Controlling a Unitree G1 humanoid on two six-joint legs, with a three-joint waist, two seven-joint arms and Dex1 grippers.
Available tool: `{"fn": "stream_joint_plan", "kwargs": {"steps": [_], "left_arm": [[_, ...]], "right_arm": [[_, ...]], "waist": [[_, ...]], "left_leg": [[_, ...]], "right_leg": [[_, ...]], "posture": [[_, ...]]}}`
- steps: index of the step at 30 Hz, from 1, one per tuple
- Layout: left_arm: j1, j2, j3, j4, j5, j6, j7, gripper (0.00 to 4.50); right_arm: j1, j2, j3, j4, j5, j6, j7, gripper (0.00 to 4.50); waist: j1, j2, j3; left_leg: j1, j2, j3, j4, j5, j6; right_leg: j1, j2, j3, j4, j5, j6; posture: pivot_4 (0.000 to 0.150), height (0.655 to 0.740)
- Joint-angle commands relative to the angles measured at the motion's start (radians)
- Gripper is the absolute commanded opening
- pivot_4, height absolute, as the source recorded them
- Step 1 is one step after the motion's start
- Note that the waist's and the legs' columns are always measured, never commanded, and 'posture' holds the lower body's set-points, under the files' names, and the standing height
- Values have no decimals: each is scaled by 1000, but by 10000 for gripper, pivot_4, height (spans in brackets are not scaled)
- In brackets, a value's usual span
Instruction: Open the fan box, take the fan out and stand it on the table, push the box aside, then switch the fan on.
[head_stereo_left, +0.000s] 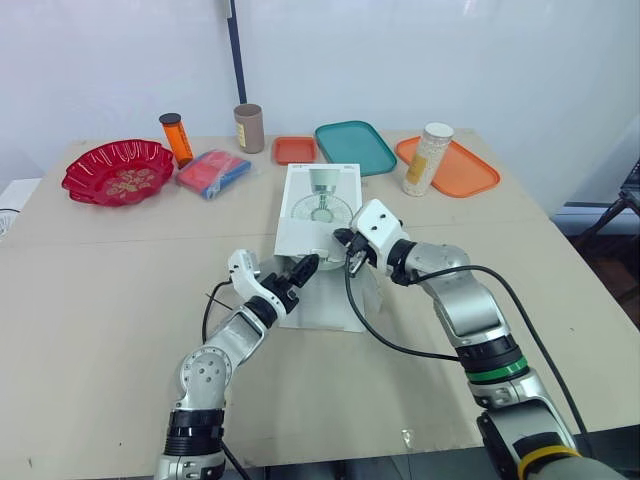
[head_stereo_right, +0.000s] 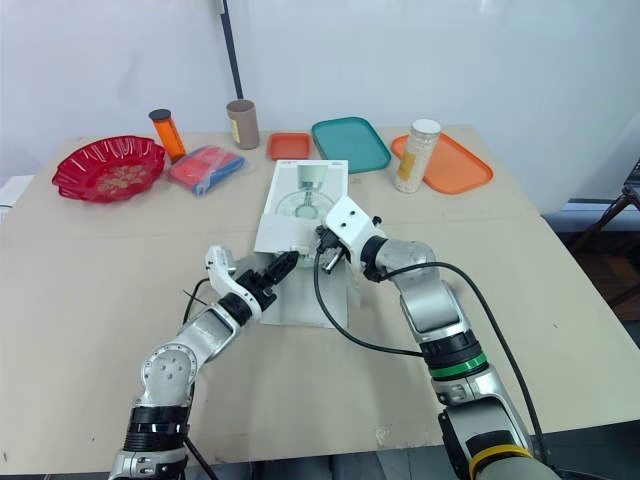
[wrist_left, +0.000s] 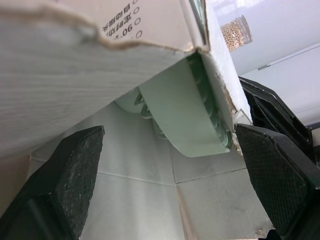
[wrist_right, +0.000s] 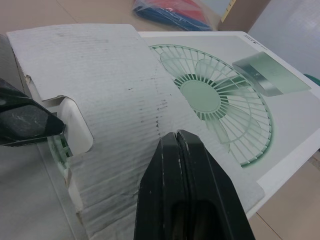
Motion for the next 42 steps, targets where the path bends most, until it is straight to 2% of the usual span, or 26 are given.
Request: {"fn": "stream_joint_plan", "kwargs": {"steps": [1,26,30,35,41,42], "left_arm": [[26,-50,-6,-16,-1,-3,3,44199],[-9,-176,-18,61,-135,-66,76,44199],[-11,-191,-18,78,-168,-75,85,33331],[-7,-202,-24,93,-240,-72,100,33331],[-9,-190,-39,95,-256,-81,101,33331],[-9,-188,-41,95,-259,-80,100,30658]], "right_arm": [[21,11,54,25,-2,24,28,0],[32,4,62,-3,-11,34,39,0],[28,4,62,-2,-11,36,40,0],[26,4,62,-3,-11,39,40,0],[23,5,64,-1,-11,39,41,0],[22,5,64,0,-11,39,41,0]], "waist": [[0,0,0],[2,2,-1],[3,2,-1],[6,3,-2],[8,4,-3],[8,4,-3]], "left_leg": [[0,0,0,0,0,0],[0,0,0,0,0,0],[0,0,-1,0,0,0],[0,0,-1,0,0,0],[0,-1,-1,0,0,0],[0,-1,-1,0,0,0]], "right_leg": [[0,0,0,0,0,0],[0,0,0,0,0,0],[1,0,0,0,0,0],[1,0,0,0,0,0],[1,0,0,0,0,1],[1,0,0,0,0,1]], "posture": [[1500,7400],[1500,7400],[1500,7400],[1500,7400],[1500,7400],[1500,7400]]}}
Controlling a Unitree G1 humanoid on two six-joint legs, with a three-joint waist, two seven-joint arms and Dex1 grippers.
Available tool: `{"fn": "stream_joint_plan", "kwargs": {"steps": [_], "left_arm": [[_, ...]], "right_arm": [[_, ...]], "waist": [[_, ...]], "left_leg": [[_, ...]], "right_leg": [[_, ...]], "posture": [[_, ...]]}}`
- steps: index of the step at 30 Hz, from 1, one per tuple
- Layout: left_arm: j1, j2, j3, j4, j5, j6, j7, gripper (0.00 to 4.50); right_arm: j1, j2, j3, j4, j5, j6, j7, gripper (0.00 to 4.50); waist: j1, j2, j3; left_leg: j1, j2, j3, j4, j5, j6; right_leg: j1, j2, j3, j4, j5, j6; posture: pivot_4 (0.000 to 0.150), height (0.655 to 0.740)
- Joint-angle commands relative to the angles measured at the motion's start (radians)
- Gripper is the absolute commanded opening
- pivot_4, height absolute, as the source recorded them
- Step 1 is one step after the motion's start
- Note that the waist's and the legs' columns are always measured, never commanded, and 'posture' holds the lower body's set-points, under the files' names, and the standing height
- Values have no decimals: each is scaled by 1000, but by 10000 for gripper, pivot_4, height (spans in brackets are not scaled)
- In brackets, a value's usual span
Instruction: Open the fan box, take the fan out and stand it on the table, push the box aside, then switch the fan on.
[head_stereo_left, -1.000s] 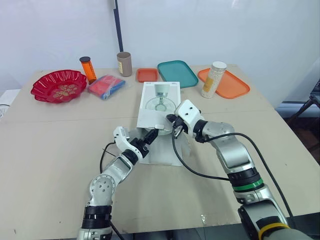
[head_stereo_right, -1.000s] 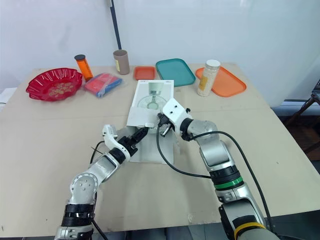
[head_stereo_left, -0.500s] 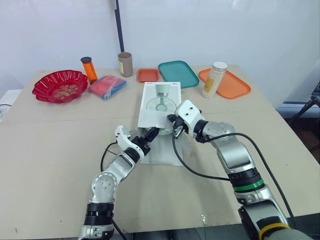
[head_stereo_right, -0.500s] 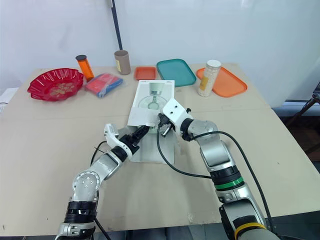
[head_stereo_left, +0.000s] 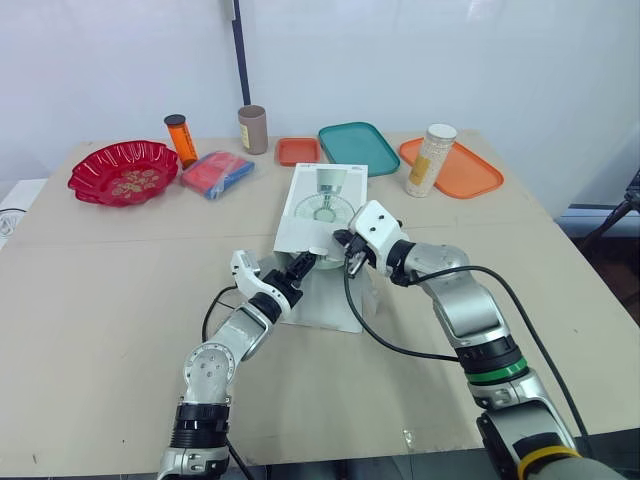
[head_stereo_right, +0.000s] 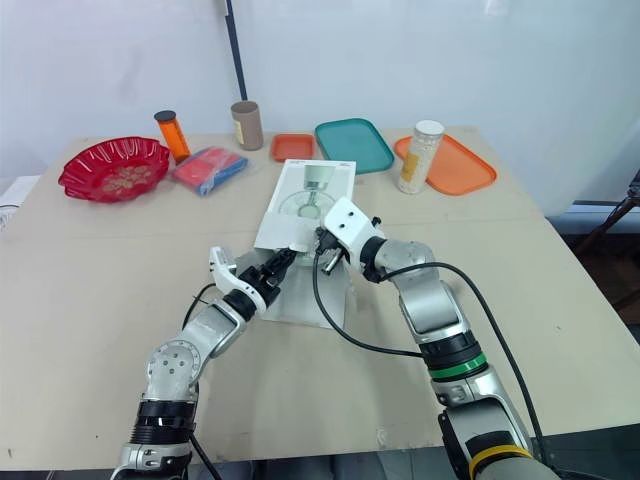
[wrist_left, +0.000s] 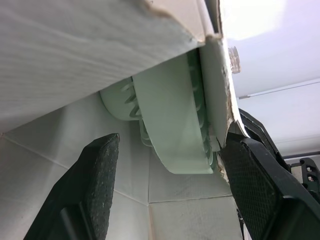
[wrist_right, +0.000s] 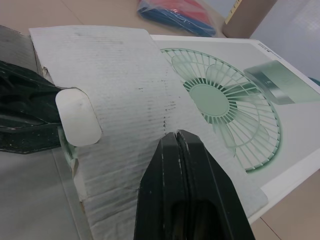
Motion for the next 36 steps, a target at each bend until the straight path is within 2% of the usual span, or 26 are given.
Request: {"fn": "stream_joint_plan", "kwargs": {"steps": [1,4,17,20,31,36], "left_arm": [[21,-174,-32,17,-36,-11,0,29195],[23,-172,-41,16,-48,-8,3,19756],[56,-173,-64,-4,-81,-14,26,19756],[70,-180,-72,-13,-98,-10,33,13611],[133,-123,-80,-92,-151,23,101,13611],[183,-69,-92,-178,-221,48,166,13611]], "right_arm": [[20,6,58,14,1,22,37,0],[16,7,59,16,0,21,38,0],[15,10,63,13,1,27,43,0],[18,7,62,9,1,28,45,0],[23,17,68,0,0,36,45,0],[20,24,69,5,-1,35,41,0]], "waist": [[1,0,0],[2,0,0],[3,1,0],[3,1,0],[0,1,-1],[-1,1,-1]], "left_leg": [[0,0,0,0,0,0],[0,0,0,0,0,0],[0,0,0,0,0,0],[0,0,0,0,0,0],[0,1,0,-1,0,-1],[0,2,0,-1,-1,-2]], "right_leg": [[0,0,0,0,0,0],[0,0,0,0,0,0],[0,0,0,-1,0,0],[0,0,0,-1,0,0],[0,0,0,-2,-1,1],[0,1,1,-3,-1,1]], "posture": [[1500,7400],[1500,7400],[1500,7400],[1500,7400],[1500,7400],[1500,7400]]}}
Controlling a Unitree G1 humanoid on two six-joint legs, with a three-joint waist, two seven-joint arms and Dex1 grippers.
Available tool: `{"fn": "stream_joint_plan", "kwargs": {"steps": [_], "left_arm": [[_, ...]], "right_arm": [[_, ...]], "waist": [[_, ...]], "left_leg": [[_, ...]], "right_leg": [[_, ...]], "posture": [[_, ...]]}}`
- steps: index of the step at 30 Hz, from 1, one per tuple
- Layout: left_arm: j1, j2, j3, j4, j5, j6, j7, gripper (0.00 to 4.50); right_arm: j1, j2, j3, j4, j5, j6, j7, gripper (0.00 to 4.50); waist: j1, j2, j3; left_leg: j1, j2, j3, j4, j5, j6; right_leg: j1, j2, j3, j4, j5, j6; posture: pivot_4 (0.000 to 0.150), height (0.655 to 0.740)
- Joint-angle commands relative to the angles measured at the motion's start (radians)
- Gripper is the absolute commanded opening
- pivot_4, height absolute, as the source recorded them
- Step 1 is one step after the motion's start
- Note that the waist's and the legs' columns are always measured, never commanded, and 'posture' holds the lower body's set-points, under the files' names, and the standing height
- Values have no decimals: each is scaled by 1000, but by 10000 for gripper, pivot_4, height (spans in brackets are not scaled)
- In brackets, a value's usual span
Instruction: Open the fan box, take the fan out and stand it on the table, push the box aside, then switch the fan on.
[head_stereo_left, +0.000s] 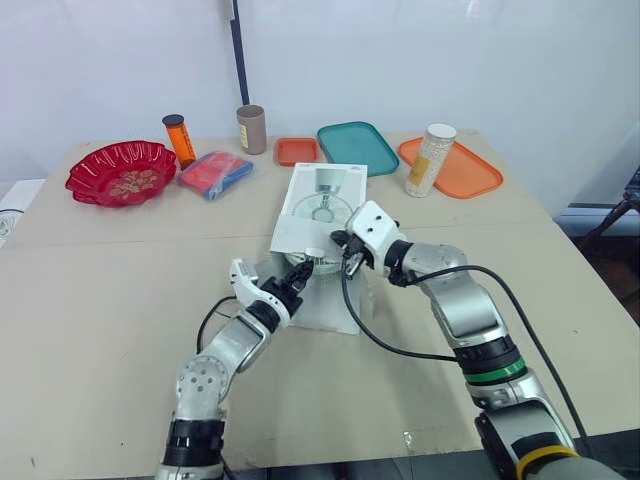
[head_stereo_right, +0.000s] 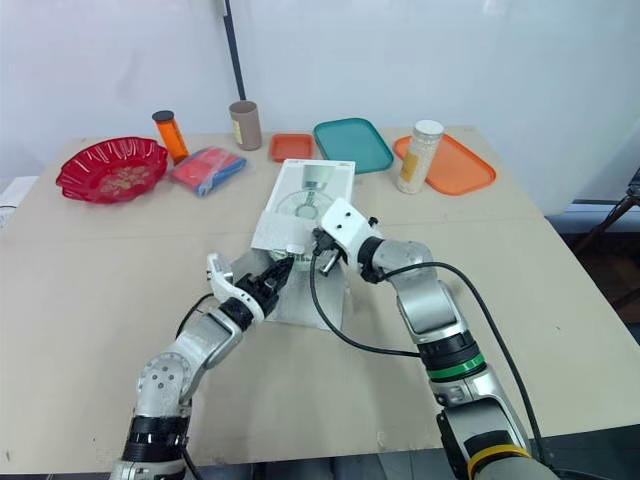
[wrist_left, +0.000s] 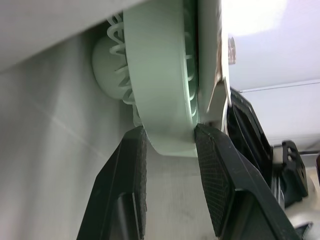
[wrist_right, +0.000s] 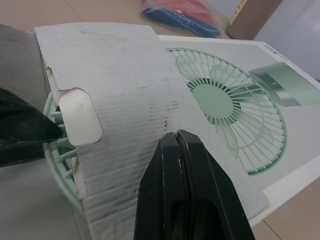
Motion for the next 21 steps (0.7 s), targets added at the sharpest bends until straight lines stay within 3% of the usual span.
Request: {"fn": "stream_joint_plan", "kwargs": {"steps": [1,15,21], "left_arm": [[68,-78,-39,-58,-52,30,53,13611],[171,12,-21,-218,-131,24,152,13611],[205,110,-9,-278,-131,52,145,13611]], "right_arm": [[22,14,61,18,3,23,30,0],[31,23,63,8,7,33,28,0],[30,25,61,12,2,30,21,0]], "waist": [[0,0,0],[-2,0,0],[-4,0,0]], "left_leg": [[0,0,0,0,0,0],[2,4,6,0,-4,4],[3,5,6,0,-4,4]], "right_leg": [[0,0,0,0,0,0],[0,5,4,-1,1,-1],[0,6,5,-1,1,-2]], "posture": [[1500,7400],[1500,7400],[1500,7400]]}}
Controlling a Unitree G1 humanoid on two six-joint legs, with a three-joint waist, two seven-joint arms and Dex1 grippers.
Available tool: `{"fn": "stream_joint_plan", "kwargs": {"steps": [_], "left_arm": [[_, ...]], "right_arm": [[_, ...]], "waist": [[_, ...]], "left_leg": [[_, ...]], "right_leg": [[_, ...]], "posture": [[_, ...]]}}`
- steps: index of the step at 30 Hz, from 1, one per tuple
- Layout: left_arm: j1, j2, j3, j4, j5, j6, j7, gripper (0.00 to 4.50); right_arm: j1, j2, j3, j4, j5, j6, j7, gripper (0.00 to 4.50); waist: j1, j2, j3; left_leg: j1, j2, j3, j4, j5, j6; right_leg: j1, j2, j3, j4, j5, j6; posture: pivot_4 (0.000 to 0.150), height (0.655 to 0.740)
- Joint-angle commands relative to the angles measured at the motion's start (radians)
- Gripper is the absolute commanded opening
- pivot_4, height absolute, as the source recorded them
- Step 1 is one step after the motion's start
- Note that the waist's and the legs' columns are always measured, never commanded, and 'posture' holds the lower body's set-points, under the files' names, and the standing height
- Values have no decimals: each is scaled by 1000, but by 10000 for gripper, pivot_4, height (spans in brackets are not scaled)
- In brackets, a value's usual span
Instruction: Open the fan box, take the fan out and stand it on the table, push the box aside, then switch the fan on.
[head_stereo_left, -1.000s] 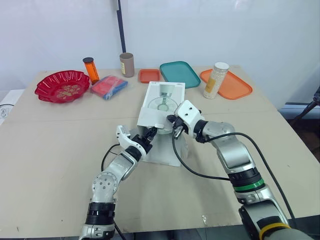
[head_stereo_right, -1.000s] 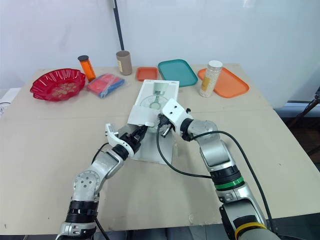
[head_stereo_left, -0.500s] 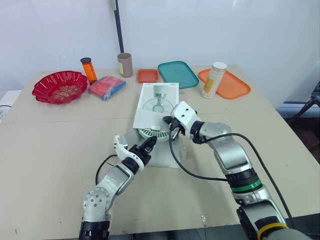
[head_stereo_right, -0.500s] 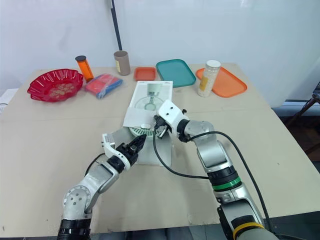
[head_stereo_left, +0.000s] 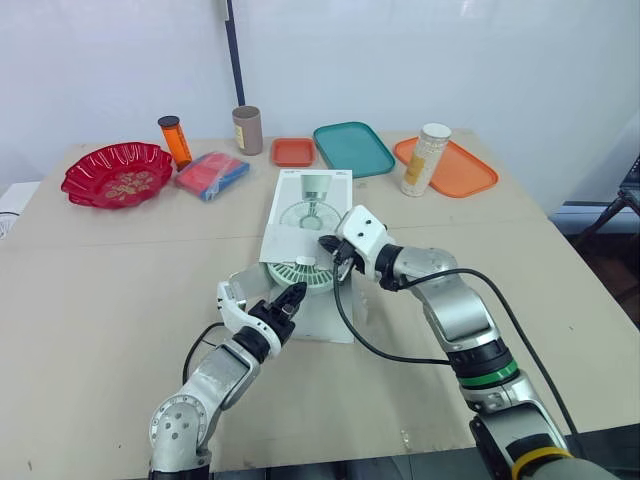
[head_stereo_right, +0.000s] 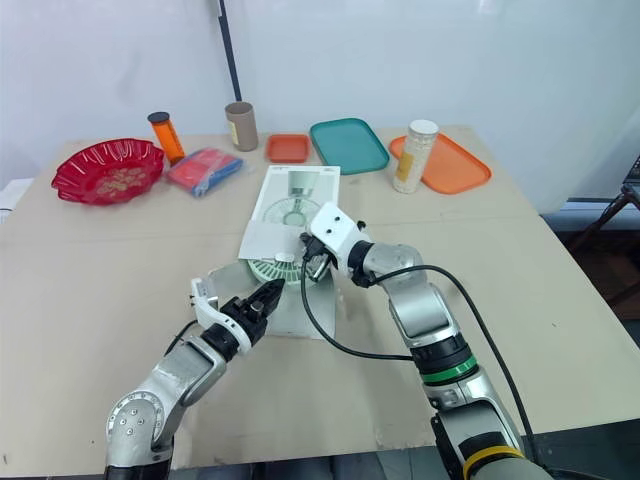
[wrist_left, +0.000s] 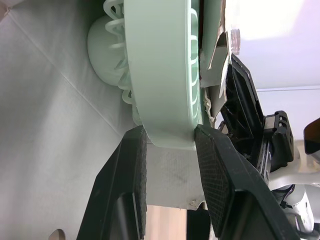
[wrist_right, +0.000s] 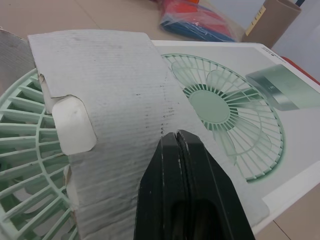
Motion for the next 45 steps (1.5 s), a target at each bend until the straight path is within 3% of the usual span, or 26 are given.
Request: {"fn": "stream_joint_plan", "kwargs": {"steps": [1,19,39,45], "left_arm": [[27,66,1,-37,15,33,-15,13611],[218,115,23,-161,-104,-47,25,13611],[297,226,31,-262,-79,-119,12,13611],[282,214,16,-244,-54,-132,-14,32085]], "right_arm": [[22,1,36,37,-8,29,2,0],[10,2,41,60,-8,14,-5,0],[8,5,48,73,-4,2,-9,0],[6,6,50,80,-3,-8,-5,0]], "waist": [[0,0,0],[-3,0,0],[-3,0,0],[-2,0,0]], "left_leg": [[0,0,0,0,0,0],[3,3,3,-1,-2,-1],[4,3,3,-2,-2,-1],[4,3,3,-2,-2,-1]], "right_leg": [[0,0,0,0,0,0],[0,3,2,0,-1,-3],[1,3,2,0,-2,-3],[1,3,2,0,-2,-3]], "posture": [[1500,7400],[1500,7400],[1500,7400],[1500,7400]]}}
